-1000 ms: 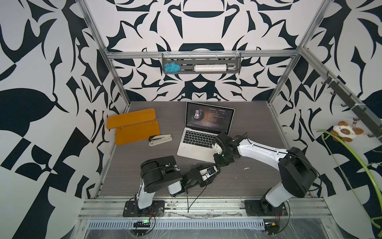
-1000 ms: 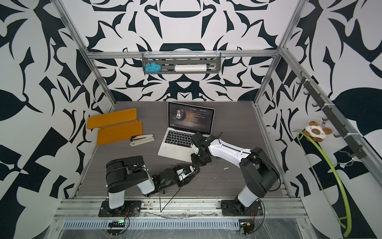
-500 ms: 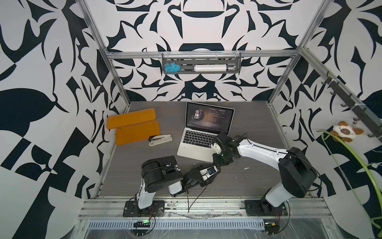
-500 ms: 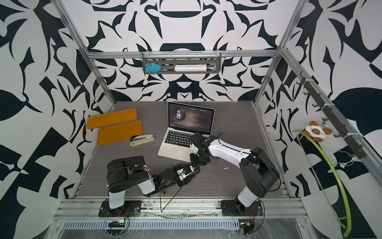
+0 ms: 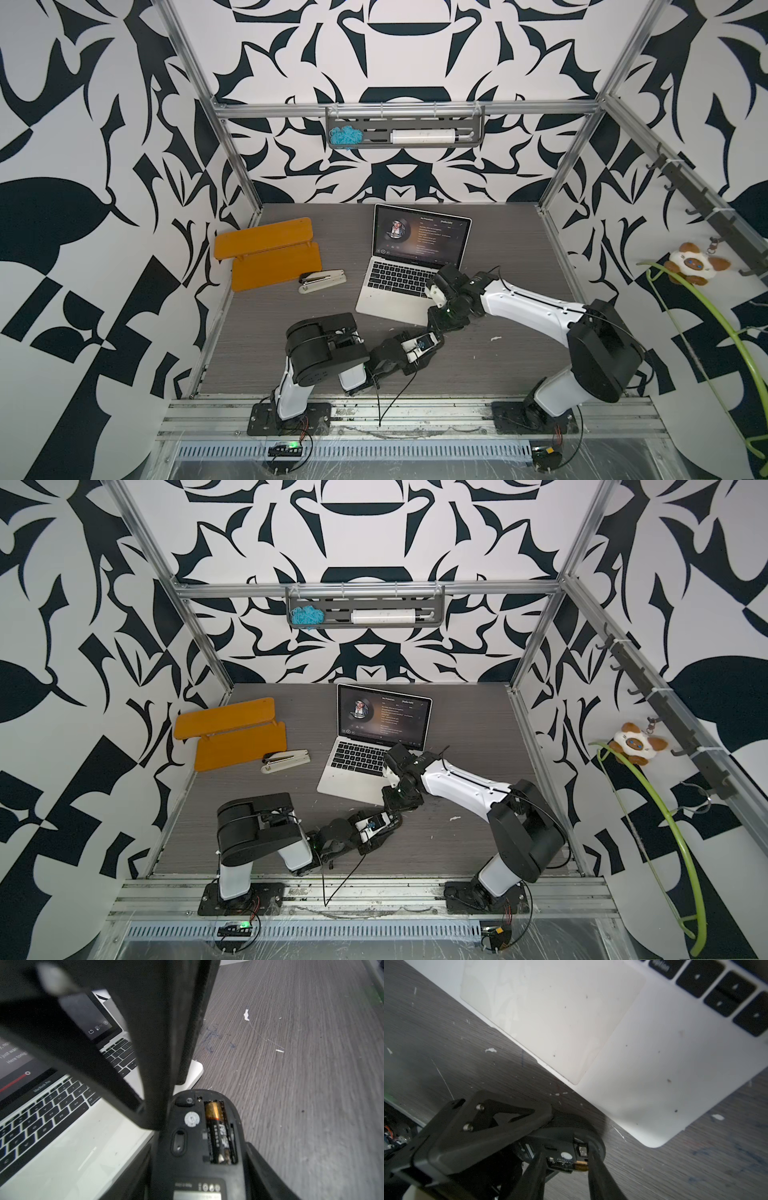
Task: Remove the wireless mouse receiver from the laptop
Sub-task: Insert the USB plug into the mouse, then pick up the lid from the center of the board.
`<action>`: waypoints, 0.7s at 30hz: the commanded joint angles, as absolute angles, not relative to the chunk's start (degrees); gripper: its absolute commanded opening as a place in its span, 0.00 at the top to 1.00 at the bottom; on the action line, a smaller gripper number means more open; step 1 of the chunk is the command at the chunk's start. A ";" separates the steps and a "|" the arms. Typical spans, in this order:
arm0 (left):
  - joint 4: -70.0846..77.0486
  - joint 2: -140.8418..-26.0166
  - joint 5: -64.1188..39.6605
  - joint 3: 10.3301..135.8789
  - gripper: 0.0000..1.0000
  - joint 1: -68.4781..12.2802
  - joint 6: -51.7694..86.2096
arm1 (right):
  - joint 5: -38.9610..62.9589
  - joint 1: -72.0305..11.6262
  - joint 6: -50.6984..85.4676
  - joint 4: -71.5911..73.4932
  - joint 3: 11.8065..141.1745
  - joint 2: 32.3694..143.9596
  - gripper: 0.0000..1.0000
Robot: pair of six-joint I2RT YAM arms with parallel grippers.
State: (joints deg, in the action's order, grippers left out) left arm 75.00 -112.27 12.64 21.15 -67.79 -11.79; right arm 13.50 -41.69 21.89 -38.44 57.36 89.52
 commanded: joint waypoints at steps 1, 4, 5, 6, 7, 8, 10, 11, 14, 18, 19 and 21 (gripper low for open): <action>60.81 -116.70 14.05 19.51 0.49 -67.76 -14.90 | 12.74 -41.96 21.76 -39.53 58.95 87.80 0.62; 60.74 -117.06 13.37 19.82 0.49 -67.76 -14.86 | 10.86 -40.07 21.53 -39.47 58.65 86.57 0.62; 60.46 -116.83 12.58 19.88 0.49 -67.72 -14.85 | 9.73 -38.69 21.40 -39.77 58.55 85.96 0.62; 59.67 -116.58 10.98 20.08 0.49 -67.40 -14.69 | 7.09 -37.42 21.19 -40.70 58.76 85.35 0.61; 58.37 -116.14 9.45 20.49 0.48 -66.90 -14.32 | 3.88 -36.74 21.29 -41.87 59.32 85.03 0.60; 56.79 -115.58 8.51 20.90 0.49 -66.49 -13.88 | 0.00 -36.44 21.34 -43.45 60.10 85.07 0.58; 55.54 -114.66 6.00 20.84 0.48 -65.56 -13.56 | -4.65 -36.30 20.87 -46.38 62.03 86.03 0.50; 55.06 -114.09 4.69 20.75 0.48 -64.95 -13.25 | -7.20 -36.37 20.83 -47.95 63.08 87.23 0.47; 53.22 -113.17 2.74 20.74 0.48 -64.05 -12.74 | -13.99 -36.32 20.79 -51.70 64.12 89.50 0.41; 52.32 -112.42 2.16 20.69 0.48 -63.94 -12.83 | -18.45 -35.60 19.81 -54.46 64.28 91.57 0.42; 51.76 -112.34 1.87 20.82 0.48 -63.90 -12.83 | -18.85 -35.42 19.46 -54.51 64.47 91.88 0.43; 51.42 -112.33 1.58 21.08 0.48 -63.80 -12.67 | -18.61 -35.29 18.38 -54.49 64.80 92.86 0.45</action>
State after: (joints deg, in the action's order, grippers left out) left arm 67.72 -110.06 3.09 23.07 -64.07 -11.46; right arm -14.24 -35.66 20.05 -51.05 63.00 92.71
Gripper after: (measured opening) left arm 0.629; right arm 0.551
